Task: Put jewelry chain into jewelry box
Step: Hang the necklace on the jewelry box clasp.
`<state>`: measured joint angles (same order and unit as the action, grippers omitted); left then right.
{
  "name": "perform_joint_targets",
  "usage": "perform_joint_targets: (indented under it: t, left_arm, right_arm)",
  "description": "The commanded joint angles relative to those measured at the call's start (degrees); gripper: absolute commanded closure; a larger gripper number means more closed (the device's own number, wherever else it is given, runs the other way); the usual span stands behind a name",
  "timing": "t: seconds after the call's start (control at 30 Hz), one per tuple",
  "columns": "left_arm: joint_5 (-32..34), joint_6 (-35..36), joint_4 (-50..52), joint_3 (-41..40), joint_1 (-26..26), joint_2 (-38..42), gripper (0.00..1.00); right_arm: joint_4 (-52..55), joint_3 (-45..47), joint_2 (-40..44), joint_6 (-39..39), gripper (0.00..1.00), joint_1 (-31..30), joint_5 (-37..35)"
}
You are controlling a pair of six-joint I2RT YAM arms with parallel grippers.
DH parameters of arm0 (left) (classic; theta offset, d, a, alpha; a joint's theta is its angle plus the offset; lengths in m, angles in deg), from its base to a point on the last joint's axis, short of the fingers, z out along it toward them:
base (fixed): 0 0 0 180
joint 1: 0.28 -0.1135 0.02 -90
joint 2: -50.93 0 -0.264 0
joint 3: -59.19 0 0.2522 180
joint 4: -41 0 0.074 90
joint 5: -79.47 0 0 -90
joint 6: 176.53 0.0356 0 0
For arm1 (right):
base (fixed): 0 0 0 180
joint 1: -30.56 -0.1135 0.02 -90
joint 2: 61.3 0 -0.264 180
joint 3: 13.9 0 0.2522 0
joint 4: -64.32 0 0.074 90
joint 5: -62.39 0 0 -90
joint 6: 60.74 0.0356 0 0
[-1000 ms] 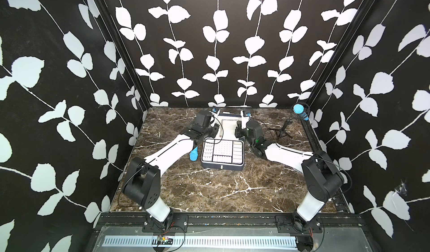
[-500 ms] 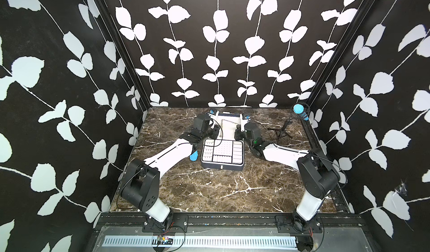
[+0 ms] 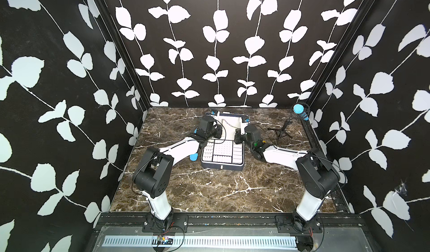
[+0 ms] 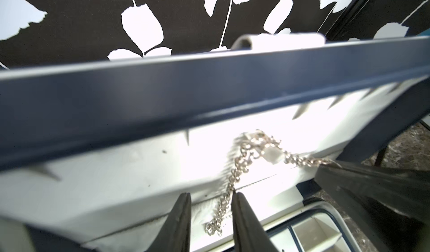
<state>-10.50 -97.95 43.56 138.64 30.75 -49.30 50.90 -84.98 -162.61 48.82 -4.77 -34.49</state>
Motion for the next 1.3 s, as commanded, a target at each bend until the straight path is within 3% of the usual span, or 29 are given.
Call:
perform_joint_targets:
  t: [0.0, 0.93, 1.27]
  left_arm:
    - [0.58, -1.52, -2.91, 2.36, -0.26, -0.23, 0.71]
    - [-0.17, -1.76, -2.02, 3.0, -0.29, -1.16, 0.73]
    - [-0.06, -1.38, -1.27, 2.22, -0.26, -0.05, 0.69]
  right_arm:
    - [-3.28, 1.16, 0.16, 1.21, 1.0, 0.18, 1.59]
    - [-5.2, 2.8, -3.95, 5.19, 1.0, 0.18, 5.11]
    - [-5.94, 2.79, -4.05, 5.85, 0.97, 0.18, 4.24]
